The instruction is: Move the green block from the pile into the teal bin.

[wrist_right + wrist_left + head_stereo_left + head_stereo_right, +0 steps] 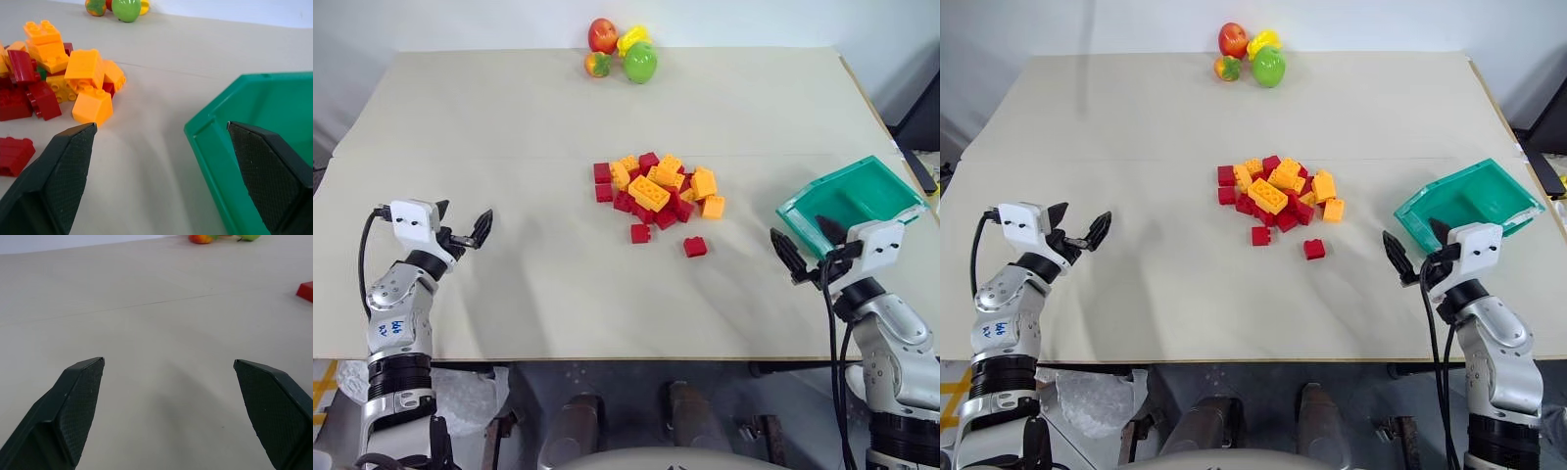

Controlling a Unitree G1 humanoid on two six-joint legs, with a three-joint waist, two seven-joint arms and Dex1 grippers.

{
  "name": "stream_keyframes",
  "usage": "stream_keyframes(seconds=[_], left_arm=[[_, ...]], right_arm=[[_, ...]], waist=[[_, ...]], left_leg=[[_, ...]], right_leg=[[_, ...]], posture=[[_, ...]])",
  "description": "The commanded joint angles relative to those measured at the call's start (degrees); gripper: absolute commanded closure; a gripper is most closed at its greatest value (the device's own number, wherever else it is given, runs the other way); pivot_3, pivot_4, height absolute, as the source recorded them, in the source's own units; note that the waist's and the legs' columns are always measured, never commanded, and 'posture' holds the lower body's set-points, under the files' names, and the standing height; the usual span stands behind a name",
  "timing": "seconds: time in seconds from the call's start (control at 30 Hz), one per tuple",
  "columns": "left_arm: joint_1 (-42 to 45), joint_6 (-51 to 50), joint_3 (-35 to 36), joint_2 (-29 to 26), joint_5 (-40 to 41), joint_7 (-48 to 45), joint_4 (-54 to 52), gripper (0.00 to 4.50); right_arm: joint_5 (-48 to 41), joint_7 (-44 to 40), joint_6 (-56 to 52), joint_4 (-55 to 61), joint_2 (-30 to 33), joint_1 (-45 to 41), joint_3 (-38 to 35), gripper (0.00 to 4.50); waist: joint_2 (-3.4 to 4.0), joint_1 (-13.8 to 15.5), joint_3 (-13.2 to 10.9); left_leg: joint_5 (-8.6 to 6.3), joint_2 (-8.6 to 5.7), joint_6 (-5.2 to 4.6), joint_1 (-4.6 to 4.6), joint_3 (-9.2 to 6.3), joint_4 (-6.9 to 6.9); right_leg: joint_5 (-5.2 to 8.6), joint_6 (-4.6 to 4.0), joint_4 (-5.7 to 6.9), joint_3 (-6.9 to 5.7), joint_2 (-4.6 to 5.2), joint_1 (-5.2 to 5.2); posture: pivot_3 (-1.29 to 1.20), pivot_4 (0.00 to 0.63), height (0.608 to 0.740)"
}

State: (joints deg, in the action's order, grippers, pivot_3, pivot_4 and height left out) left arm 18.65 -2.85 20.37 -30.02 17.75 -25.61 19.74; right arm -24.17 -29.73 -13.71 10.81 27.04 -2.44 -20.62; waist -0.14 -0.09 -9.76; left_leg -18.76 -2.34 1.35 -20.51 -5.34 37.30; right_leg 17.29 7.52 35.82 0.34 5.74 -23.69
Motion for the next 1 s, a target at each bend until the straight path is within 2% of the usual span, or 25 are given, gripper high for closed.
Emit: stream_keyframes(seconds=[0.03,0.17,0.27,0.4,0.5,0.6,0.7,0.8,0.9,1.0], left_arm=[[-0.4,0.5,1.0,-0.7,1.0,-0.8,-2.9,0.0],[0.3,2.0,1.1,-1.9,2.3,-5.1,-3.7,0.0],[0.0,8.1,-0.3,-3.3,-0.3,-8.1,-4.1,0.0],[1.9,2.7,-1.1,-3.5,2.6,-11.2,-2.8,0.0],[2.1,4.1,-4.1,-4.0,2.0,-17.0,-3.3,0.0],[3.9,6.0,-6.3,-4.9,2.0,-23.5,-0.6,0.0],[5.5,7.5,-7.4,-4.9,2.1,-27.4,2.1,0.0],[6.5,7.9,-7.4,-4.8,2.7,-29.3,4.1,0.0],[6.5,8.4,-7.0,-3.9,7.0,-37.2,4.0,0.0],[6.8,6.5,-6.3,-3.3,11.3,-43.0,3.8,0.0]], right_arm=[[-0.8,-0.9,0.6,0.6,1.3,-0.8,-0.8,0.03],[-1.1,-1.7,-2.6,3.1,2.7,-0.6,0.5,0.03],[-1.4,-1.6,-5.3,6.6,3.7,-0.1,1.4,0.03],[0.6,-0.8,-9.1,12.6,5.5,0.6,4.8,0.03],[0.3,1.4,-14.5,17.7,5.5,-1.6,8.3,0.03],[-0.3,3.6,-21.7,20.4,4.2,-8.5,14.4,0.03],[-1.6,4.8,-28.1,20.8,2.2,-14.4,18.7,0.6],[-2.8,6.2,-33.1,20.1,-0.3,-18.4,21.3,1.6],[-0.9,9.8,-35.0,14.2,-8.7,-26.0,27.5,2.6],[3.3,13.8,-33.3,2.2,-18.5,-35.5,31.9,3.67]], waist=[[0.0,0.0,0.0],[0.0,0.0,0.0],[0.0,-0.1,0.0],[0.0,0.0,0.0],[0.0,-0.1,0.0],[0.0,-0.3,0.0],[0.0,-0.1,0.0],[0.0,-0.1,0.0],[-0.04,-0.6,0.0],[-0.03,-1.6,0.0]], left_leg=[[0.0,0.0,0.0,0.0,0.0,0.0],[0.0,0.0,0.0,0.0,0.01,0.0],[0.0,0.01,0.0,0.0,0.01,0.0],[0.0,0.0,0.0,0.0,0.02,0.01],[-0.01,0.01,-0.01,0.0,0.03,-0.01],[0.0,0.03,0.01,0.0,0.05,0.02],[0.02,0.08,0.05,0.0,0.03,0.02],[0.01,0.07,0.05,-0.03,0.0,-0.01],[-0.02,0.06,0.0,-0.13,-0.02,0.0],[0.02,0.07,0.07,-0.33,0.0,0.1]], right_leg=[[0.0,0.0,0.0,0.0,0.01,0.0],[0.0,0.0,-0.02,0.0,0.0,0.0],[0.0,0.0,-0.04,0.01,0.0,-0.01],[0.0,0.0,-0.18,0.01,0.02,-0.01],[0.0,0.0,-0.17,0.03,0.01,-0.01],[0.0,0.0,-0.17,0.04,-0.02,-0.03],[0.01,-0.02,-0.16,0.01,-0.08,-0.06],[0.01,-0.03,-0.16,0.0,-0.06,-0.07],[0.01,-0.02,-0.07,-0.01,-0.05,-0.13],[0.01,-0.02,0.13,0.01,-0.06,-0.42]], posture=[[0.0,0.15,0.74],[0.0,0.15,0.74],[0.0,0.15,0.74],[0.0,0.15,0.74],[0.0,0.15,0.74],[0.0,0.15,0.74],[0.0,0.15,0.74],[0.0,0.15,0.74],[0.0,0.15,0.74],[0.0,0.15,0.74]])
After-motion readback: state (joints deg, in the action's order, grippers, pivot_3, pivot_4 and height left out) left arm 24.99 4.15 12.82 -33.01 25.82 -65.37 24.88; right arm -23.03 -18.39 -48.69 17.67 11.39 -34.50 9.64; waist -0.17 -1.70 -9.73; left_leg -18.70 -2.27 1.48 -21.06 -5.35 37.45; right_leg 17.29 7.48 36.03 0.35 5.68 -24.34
